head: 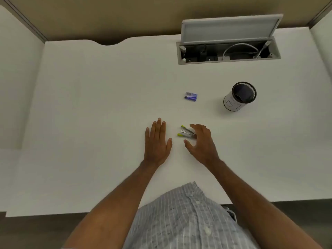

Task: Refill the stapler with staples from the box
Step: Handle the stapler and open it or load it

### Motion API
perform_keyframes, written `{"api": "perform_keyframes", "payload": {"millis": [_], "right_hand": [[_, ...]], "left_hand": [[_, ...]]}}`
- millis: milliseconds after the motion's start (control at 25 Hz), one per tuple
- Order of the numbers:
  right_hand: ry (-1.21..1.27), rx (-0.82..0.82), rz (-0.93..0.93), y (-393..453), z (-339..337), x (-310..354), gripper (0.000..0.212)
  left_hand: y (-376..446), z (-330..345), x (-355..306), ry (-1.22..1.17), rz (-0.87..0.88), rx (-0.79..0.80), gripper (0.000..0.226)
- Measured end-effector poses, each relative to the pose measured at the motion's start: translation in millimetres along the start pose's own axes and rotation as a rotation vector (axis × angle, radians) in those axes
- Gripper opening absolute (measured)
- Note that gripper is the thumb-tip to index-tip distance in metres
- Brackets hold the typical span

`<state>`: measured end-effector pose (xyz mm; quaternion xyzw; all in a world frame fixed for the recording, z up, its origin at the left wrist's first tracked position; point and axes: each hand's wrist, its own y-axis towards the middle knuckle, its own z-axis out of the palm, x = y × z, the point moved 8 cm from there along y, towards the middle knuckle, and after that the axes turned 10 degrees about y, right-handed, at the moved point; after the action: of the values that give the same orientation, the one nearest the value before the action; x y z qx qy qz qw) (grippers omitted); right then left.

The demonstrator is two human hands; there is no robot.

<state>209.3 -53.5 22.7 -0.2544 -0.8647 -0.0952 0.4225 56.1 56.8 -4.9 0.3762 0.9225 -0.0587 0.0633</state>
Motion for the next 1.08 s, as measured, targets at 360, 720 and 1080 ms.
{"api": "perform_keyframes", "payload": {"millis": [360, 720, 1080], "right_hand": [[-0.205, -0.055, -0.007, 8.2, 9.2, -9.7, 0.042], [0.575, -0.075, 0.453, 17.0, 0.9, -4.2, 0.023], [1.678, 0.186, 0.377, 11.1, -54.6, 122.5, 0.073]], "left_hand": [[4.1, 11.4, 5.0, 0.086, -0.015, 0.011, 0.065], [4.7, 13.5, 6.8, 0.070, -0.030, -0.006, 0.067], [5.2, 11.8, 6.1, 0.071, -0.046, 0.011, 0.066]]}}
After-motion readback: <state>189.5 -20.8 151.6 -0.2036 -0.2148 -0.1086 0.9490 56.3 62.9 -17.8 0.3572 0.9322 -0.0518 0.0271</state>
